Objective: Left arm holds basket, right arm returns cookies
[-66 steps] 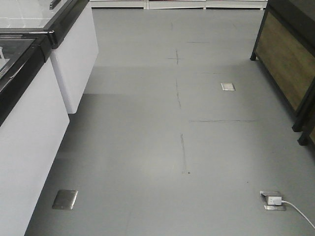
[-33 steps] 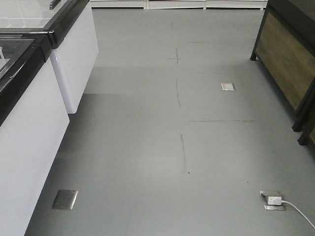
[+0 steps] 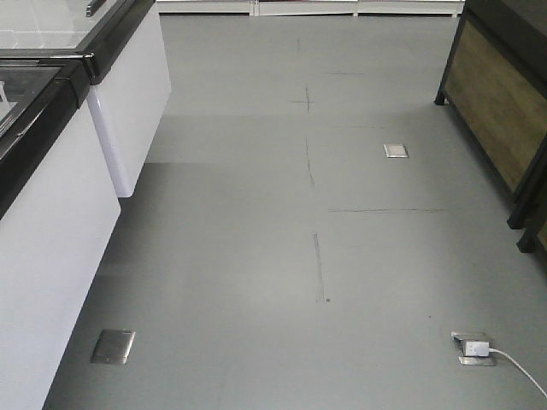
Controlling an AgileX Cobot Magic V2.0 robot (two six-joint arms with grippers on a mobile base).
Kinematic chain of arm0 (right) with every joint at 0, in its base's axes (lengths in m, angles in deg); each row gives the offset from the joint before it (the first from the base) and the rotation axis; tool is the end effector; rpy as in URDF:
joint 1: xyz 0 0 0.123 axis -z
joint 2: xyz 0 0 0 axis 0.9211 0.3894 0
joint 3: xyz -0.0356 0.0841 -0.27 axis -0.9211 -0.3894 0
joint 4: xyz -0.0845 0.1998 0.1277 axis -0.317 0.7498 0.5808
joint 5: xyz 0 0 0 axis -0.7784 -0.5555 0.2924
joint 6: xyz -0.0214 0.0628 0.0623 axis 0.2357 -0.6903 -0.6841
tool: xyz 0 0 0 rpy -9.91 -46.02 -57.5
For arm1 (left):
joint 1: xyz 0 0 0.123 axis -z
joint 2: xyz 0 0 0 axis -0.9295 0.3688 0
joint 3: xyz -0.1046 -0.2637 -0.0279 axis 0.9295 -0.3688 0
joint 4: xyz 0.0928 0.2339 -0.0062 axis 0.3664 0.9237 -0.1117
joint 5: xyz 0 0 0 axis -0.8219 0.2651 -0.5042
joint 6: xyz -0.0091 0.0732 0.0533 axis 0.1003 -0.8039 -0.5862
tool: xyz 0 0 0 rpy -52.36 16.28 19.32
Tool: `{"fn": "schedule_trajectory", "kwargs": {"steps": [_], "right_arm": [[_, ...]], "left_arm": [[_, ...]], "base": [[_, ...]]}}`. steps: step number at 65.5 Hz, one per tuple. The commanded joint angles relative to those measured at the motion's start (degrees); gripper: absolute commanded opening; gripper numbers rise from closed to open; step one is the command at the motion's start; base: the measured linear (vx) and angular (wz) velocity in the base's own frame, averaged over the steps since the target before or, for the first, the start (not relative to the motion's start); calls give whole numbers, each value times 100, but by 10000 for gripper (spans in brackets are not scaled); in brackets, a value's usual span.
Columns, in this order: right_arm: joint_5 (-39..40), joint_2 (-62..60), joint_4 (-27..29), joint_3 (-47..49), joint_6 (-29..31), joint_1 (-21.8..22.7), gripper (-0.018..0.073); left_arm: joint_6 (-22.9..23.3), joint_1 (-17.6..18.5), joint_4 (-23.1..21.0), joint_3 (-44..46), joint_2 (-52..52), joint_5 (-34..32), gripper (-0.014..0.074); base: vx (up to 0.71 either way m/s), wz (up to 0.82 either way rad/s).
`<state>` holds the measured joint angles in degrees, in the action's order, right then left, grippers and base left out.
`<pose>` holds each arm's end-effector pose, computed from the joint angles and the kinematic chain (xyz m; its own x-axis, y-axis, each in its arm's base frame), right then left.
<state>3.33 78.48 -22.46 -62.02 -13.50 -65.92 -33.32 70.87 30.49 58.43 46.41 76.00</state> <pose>0.0568 -0.0014 0.1964 -0.0173 -0.0364 -0.9992 0.0218 0.9991 -0.0368 0.1169 -0.0051 0.3241 -0.3433 0.0510 -0.9379 0.0561 0.9979 0.0337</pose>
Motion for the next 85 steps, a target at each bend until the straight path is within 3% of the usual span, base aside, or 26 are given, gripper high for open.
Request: {"fn": "schedule_trajectory", "kwargs": {"steps": [1,36,50,55,65,80,85], "right_arm": [[416,-76,-19,-100,24,4,-10],[416,-76,-19,-100,24,4,-10],[416,-76,-19,-100,23,4,-10],[416,-76,-19,-100,23,4,-10],[416,-76,-19,-100,23,4,-10],[416,-81,-19,-100,23,4,-10],[416,-81,-19,-100,23,4,-10]], "left_arm": [[18,36,0,208,42,-320,53],[18,36,0,208,42,-255,505],[74,36,-157,208,42,-158,525],[452,31,-297,224,72,217,523],[1143,16,-36,508,688,1144,523],[1971,-7,0,1420,1995,1396,523],[2143,-160,-185,1742,2307,1451,523]], "base": [[0,0],[0,0],[0,0],[0,0],[0,0],[0,0],[0,0]]}}
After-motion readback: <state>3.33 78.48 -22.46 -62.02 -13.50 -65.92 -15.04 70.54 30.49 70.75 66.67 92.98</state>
